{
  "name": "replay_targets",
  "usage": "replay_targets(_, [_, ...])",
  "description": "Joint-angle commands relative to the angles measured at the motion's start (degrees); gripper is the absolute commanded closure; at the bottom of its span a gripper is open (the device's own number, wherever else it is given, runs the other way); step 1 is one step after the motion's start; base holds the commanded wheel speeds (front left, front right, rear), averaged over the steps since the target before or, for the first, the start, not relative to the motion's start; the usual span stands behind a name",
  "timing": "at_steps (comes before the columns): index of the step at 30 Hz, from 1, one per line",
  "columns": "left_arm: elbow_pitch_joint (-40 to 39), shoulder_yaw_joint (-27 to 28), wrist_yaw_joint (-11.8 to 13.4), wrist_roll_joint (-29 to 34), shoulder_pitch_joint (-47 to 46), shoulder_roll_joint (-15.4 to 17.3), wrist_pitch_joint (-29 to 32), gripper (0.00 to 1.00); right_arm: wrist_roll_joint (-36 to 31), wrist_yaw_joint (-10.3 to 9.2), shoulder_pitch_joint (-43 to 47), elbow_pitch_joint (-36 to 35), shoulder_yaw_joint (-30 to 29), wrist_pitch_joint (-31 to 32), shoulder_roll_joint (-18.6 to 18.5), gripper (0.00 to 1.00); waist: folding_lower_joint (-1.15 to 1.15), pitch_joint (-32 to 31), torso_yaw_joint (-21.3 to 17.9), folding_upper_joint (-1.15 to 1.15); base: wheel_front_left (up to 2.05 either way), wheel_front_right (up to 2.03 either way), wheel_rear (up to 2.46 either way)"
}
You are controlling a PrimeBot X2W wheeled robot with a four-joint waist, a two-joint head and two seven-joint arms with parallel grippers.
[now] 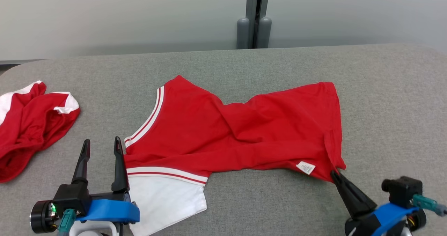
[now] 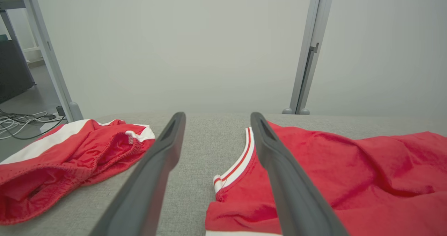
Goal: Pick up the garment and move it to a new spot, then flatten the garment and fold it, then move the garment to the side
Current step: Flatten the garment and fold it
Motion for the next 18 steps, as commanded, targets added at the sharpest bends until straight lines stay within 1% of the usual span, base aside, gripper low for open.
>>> replay_targets(1, [-0.22, 0.26, 0.24, -0.21, 0.62, -0.03, -0.27, 0.0, 0.82, 0.01, 2.08, -1.48, -0.7, 0.75, -0.43, 1.0, 0.0, -0.06, -0.22, 0.0, 0.0, 0.0, 0.0])
replay_targets(5, [-0.36, 0.3, 0.17, -0.05, 0.59, -0.03, -0.27, 0.0, 2.6, 0.01, 6.64, -5.93, -2.52, 3.67, -0.59, 1.0, 0.0, 0.0, -0.62, 0.0, 0.0, 0.0, 0.0])
replay_targets(8, [-0.37, 0.41, 0.05, 0.13, 0.43, -0.03, -0.27, 0.0, 3.94, 0.01, 8.98, -8.03, -3.0, 7.11, -1.04, 1.0, 0.0, 0.09, -0.87, 0.0, 0.0, 0.0, 0.0])
replay_targets(9, [-0.37, 0.41, 0.01, 0.2, 0.38, -0.04, -0.27, 0.0, 4.25, 0.01, 9.28, -8.75, -3.51, 7.68, -1.03, 0.55, 0.0, 0.13, -0.92, 0.0, 0.0, 0.0, 0.0])
replay_targets(10, [-0.35, 0.41, -0.03, 0.23, 0.3, -0.03, -0.27, 0.0, 4.57, 0.01, 9.42, -9.31, -3.84, 8.07, -0.9, 0.0, 0.0, 0.16, -0.94, 0.0, 0.0, 0.0, 0.0])
replay_targets(18, [-0.22, 0.38, -0.12, 0.28, 0.4, -0.03, -0.27, 0.0, 3.28, 0.01, 7.83, -12.55, -7.88, 7.87, -1.64, 0.0, 0.0, -0.08, -0.51, 0.0, 0.0, 0.0, 0.0])
